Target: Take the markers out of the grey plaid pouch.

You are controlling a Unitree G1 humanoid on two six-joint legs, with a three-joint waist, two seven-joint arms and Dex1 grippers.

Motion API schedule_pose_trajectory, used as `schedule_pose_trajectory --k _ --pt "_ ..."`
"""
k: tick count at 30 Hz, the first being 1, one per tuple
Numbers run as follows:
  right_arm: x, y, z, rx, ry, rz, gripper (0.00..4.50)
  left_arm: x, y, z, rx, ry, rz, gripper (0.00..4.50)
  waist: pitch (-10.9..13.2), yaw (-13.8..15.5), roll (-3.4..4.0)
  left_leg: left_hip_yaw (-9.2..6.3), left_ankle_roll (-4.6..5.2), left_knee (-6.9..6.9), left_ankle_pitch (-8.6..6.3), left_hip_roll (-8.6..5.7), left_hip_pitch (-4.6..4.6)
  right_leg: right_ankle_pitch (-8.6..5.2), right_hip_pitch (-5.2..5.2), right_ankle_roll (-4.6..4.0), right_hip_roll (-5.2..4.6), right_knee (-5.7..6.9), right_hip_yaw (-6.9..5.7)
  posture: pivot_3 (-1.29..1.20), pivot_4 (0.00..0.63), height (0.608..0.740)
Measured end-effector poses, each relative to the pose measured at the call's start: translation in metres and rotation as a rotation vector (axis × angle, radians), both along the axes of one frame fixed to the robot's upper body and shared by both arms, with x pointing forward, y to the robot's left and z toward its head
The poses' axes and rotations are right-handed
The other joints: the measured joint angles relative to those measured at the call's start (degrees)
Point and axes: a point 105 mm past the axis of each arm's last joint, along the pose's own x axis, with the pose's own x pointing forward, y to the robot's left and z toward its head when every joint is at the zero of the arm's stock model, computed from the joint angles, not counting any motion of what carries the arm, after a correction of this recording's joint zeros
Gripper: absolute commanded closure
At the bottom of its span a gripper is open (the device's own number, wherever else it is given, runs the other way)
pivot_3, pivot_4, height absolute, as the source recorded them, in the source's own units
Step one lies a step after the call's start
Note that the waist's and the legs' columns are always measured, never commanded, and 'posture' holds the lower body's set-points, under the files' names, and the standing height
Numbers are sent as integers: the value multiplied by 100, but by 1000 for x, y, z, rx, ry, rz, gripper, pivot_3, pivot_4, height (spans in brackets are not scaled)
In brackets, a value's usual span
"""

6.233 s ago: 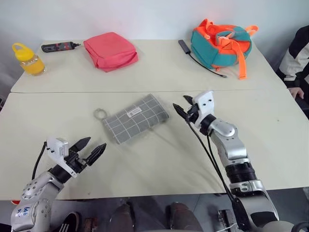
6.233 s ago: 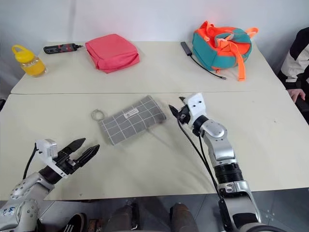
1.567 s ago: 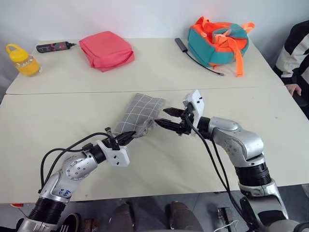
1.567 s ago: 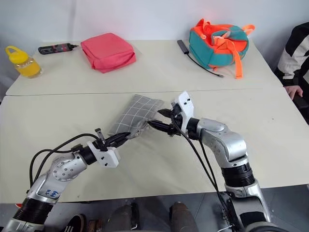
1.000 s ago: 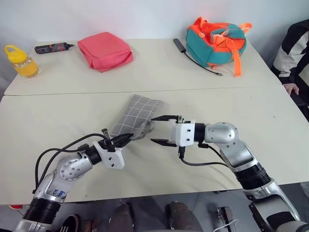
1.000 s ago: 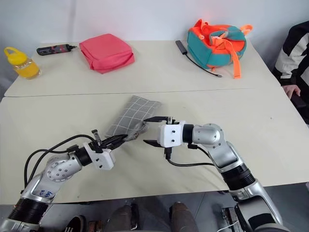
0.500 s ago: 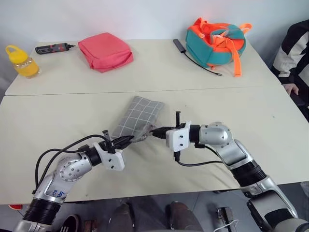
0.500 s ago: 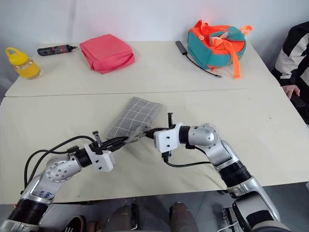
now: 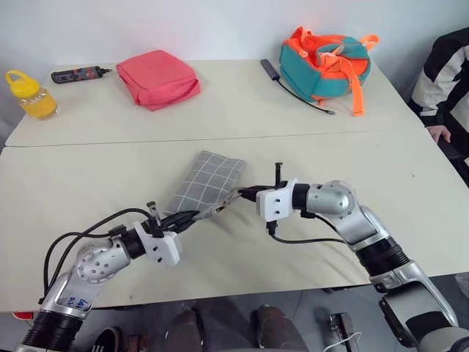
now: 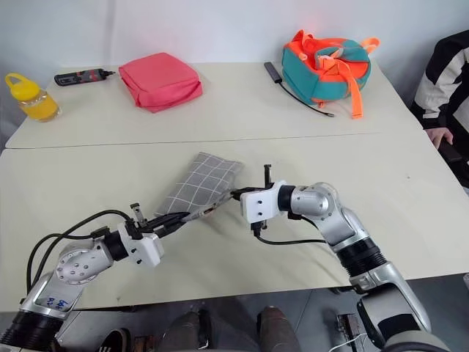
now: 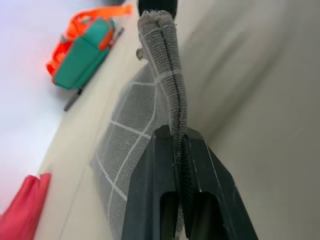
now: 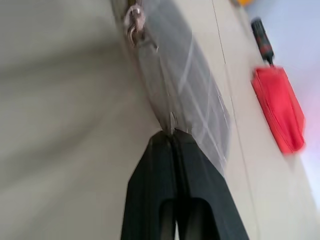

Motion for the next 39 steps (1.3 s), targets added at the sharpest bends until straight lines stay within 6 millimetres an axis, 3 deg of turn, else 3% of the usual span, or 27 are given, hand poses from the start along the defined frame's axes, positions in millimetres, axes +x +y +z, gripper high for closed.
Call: schedule_pose_trajectory --k 11,16,20,22,25,29,33,36,39 --pt "42 -45 1 -42 -80 -266 4450 -12 6 20 -178 40 -3 4500 0 -79 0 1 0 -3 0 1 2 0 -3 0 3 5 5 0 150 740" --pt "55 -74 2 -63 -93 -387 4450 -12 20 27 -242 40 44 4500 0 -78 0 3 0 -2 0 0 2 0 -3 0 3 5 7 0 150 740" --pt "53 -73 5 -2 -39 -369 4450 -8 25 29 -321 74 66 4500 0 -78 0 3 0 -1 0 0 2 0 -2 0 6 5 8 0 150 740" --pt "47 -64 10 143 72 -349 4450 -7 25 26 -325 102 64 4500 0 -83 0 2 -1 -2 0 5 2 0 0 0 12 6 9 0 150 740" --pt "30 -42 9 243 220 -241 3841 -6 18 25 -330 120 40 4500 0 -69 0 1 -1 0 -1 4 2 1 -1 2 12 7 9 0 150 740" --pt "12 -36 11 292 391 -168 2495 -5 15 24 -364 133 34 4500 0 -42 0 -2 4 7 -4 3 0 2 2 5 8 7 8 0 150 740" --pt "4 -47 39 444 534 -135 2495 -4 14 24 -405 155 31 4500 0 -39 0 -2 7 15 -6 2 -1 2 6 5 8 7 9 0 150 740" --pt "9 -58 77 596 529 -118 2495 -2 15 26 -461 192 27 4500 0 -51 0 -2 7 18 -6 4 -1 2 6 5 11 7 12 0 150 740" --pt "13 -59 115 771 472 -78 2495 3 8 40 -552 209 -2 4500 0 -64 0 -3 6 18 -6 7 -1 2 5 5 17 9 14 0 150 740"
